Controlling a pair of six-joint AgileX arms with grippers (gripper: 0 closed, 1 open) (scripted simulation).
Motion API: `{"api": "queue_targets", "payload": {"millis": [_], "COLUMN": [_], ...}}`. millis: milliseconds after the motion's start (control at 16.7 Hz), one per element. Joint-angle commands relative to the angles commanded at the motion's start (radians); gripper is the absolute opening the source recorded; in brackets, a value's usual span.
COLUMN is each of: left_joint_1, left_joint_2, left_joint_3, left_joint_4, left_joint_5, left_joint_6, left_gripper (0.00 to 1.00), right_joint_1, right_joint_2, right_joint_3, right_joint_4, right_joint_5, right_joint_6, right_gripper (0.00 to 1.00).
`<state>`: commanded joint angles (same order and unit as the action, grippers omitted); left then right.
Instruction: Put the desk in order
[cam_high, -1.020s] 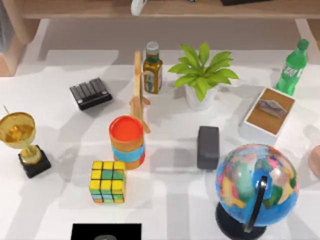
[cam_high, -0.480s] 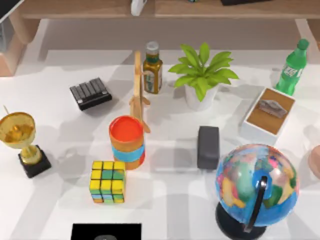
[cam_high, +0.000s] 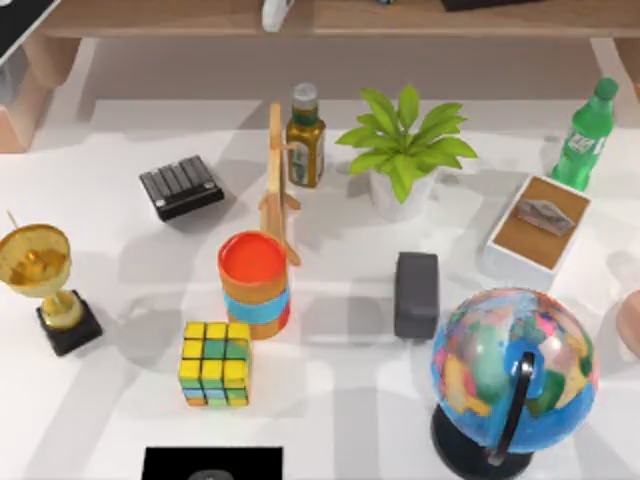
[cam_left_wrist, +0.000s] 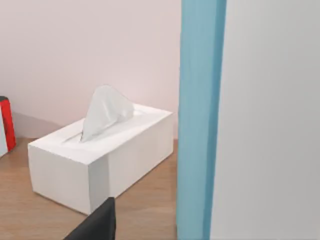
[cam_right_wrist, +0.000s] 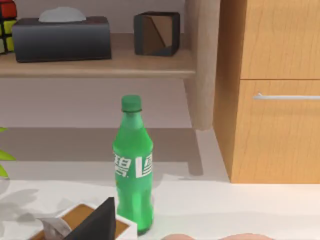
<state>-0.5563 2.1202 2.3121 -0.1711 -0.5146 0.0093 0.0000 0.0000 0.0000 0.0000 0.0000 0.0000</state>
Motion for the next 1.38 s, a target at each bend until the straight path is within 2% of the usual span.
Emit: {"api": "queue_targets", "payload": {"millis": [300,1080,1380], "left_joint_1": [0.003,0.003,0.003], "left_joint_2": [0.015,0.015,0.015], "left_joint_3": [0.024,0.024,0.024], "left_joint_4": [-0.009,-0.009,-0.009], "left_joint_5": [0.003,0.003,0.003], "left_joint_6": [0.0,0.0,0.0], "left_gripper": [1.0,0.02,0.0], "right_joint_1": [0.0,0.0,0.0], "right_joint_2": [0.0,0.0,0.0], "right_joint_3": [0.0,0.0,0.0], "right_joint_4": [0.0,0.0,0.0], "right_joint_5": [0.0,0.0,0.0], "right_joint_6": [0.0,0.0,0.0], "right_gripper": [1.0,1.0,1.0]}}
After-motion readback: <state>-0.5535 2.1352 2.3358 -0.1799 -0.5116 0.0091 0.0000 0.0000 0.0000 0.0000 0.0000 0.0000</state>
